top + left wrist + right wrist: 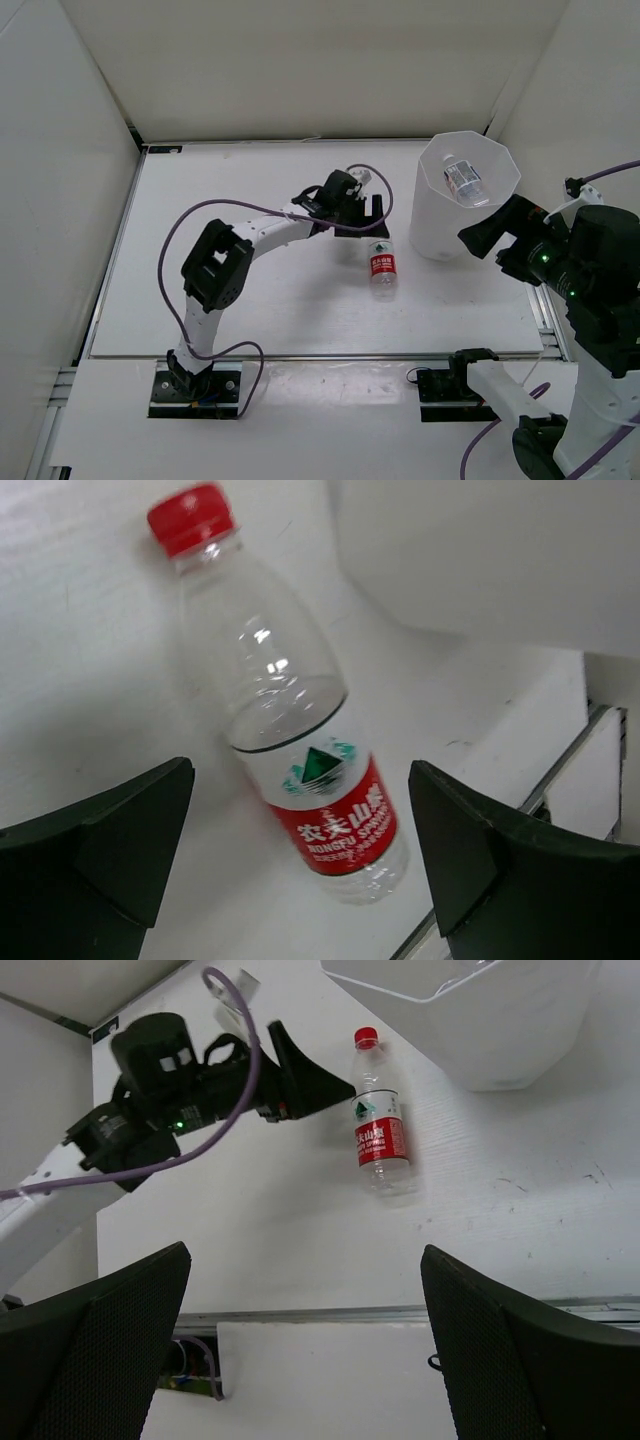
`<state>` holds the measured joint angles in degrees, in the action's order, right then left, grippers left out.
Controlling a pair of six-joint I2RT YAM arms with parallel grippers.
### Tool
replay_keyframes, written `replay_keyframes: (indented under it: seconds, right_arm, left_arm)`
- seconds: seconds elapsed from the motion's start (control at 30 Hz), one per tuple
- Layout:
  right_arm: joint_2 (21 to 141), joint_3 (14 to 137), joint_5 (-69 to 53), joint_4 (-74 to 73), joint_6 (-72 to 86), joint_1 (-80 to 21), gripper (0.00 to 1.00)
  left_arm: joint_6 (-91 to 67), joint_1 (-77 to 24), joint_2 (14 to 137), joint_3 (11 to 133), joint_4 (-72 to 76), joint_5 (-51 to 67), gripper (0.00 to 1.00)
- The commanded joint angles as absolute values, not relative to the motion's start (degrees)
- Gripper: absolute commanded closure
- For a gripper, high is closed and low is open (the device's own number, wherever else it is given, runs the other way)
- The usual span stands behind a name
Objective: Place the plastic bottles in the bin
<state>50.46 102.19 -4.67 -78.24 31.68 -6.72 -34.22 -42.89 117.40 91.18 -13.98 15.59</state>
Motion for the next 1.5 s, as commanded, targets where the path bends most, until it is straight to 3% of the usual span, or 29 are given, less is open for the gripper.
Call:
replay_keyframes:
  seconds: [0.0,0.43,0.5,0.67,0.8,0.93,1.13,1.27,1.37,1.47]
  right_arm:
    - [49.7,101.3,-4.1,-77.1,29.5,-6.5,0.01]
    - [49.2,102.5,-3.1,-81.7,29.5,-6.5,0.01]
    - [49.2,102.0,-3.1,-82.3,29.5,-6.5,0.01]
    - [48.7,98.8,-3.1,-80.1,30.1,-6.5,0.01]
    - [48.2,97.3,-3.1,-79.0,30.8,-6.5,0.01]
    - [47.6,97.3,-1.8,-79.0,30.8,-6.5,0.01]
    - [47.1,97.9,-0.7,-80.2,30.8,-6.5,0.01]
    - [47.6,101.5,1.8,-81.6,30.8,-6.5,0.01]
    - [47.6,104.1,3.3,-83.0,30.8,-6.5,0.01]
    - [47.6,105.3,4.7,-83.6,30.0,-6.5,0.01]
  left_arm:
    - [-34.9,-43.2,116.6,91.8,-14.6,18.9,0.0]
    - [-38.6,-44.9,124.6,88.6,-14.6,23.6,0.0]
    - [-38.6,-44.9,124.6,88.6,-14.6,24.7,0.07]
    - [-36.9,-43.2,118.9,83.2,-14.6,26.1,0.54]
    - [-33.1,-42.1,107.8,82.6,-16.3,17.7,0.53]
    - [-30.6,-44.1,100.9,93.4,-16.3,2.2,0.42]
    - [-12.9,-51.2,113.4,123.4,-20.0,-5.3,0.26]
    - [-11.2,-52.5,123.8,144.2,-20.0,-8.4,0.22]
    - [-13.6,-53.0,131.3,151.3,-18.3,-7.8,0.2]
    - [-14.8,-54.3,131.3,144.5,-10.7,-6.6,0.2]
